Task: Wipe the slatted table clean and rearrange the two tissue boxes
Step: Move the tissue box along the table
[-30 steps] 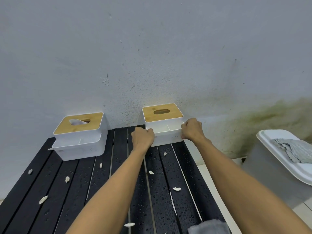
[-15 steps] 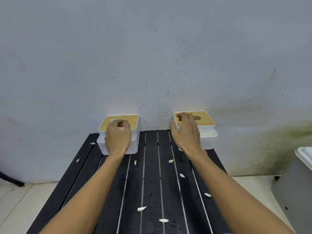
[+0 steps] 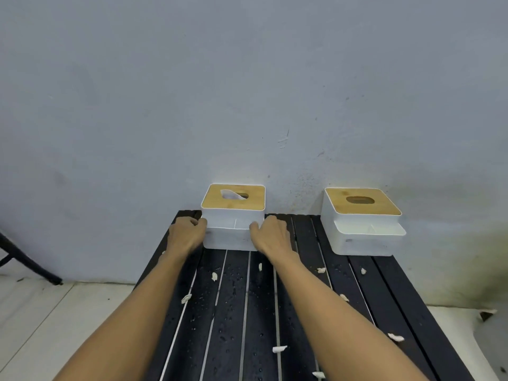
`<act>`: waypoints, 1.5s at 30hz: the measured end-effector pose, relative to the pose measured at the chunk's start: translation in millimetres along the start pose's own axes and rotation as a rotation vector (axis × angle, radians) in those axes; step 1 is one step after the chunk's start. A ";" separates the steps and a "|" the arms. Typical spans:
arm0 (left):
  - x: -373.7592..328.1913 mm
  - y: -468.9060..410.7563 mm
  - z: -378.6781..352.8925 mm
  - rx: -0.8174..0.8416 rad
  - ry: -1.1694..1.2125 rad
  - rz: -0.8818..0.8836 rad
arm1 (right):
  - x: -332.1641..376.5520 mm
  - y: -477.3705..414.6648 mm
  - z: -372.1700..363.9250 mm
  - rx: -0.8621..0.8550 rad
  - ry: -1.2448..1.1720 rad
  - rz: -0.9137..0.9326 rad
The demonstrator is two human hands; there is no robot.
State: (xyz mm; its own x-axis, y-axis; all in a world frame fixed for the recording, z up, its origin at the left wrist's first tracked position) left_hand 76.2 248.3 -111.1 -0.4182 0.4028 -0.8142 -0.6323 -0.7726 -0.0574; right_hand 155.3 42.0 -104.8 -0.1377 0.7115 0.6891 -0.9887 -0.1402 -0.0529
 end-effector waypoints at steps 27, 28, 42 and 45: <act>-87.8 84.3 -76.1 -0.042 0.215 -0.136 | -97.1 22.4 104.1 -0.481 -0.621 -0.404; -87.9 85.8 -80.2 -0.040 0.211 -0.135 | -100.9 22.3 105.2 -0.487 -0.633 -0.415; -83.6 91.6 -109.0 -0.003 0.180 -0.136 | -128.0 21.8 109.0 -0.544 -0.625 -0.478; -81.5 89.2 -112.5 0.011 0.179 -0.123 | -131.6 20.0 106.3 -0.533 -0.627 -0.489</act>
State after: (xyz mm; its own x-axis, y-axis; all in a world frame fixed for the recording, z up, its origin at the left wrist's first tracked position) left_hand 127.2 91.4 -114.9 -0.2155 0.3988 -0.8913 -0.6788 -0.7174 -0.1569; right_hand 160.0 -127.7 -119.6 0.2014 0.0884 0.9755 -0.8464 0.5169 0.1279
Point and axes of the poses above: each hand's wrist, its own y-axis away from the middle knuckle, its own z-axis out of the back of the hand, x = y × z, the point moved 7 cm from there along -y, towards the middle knuckle, and after that the axes turned 9 degrees about -x, right-handed, at the moved point
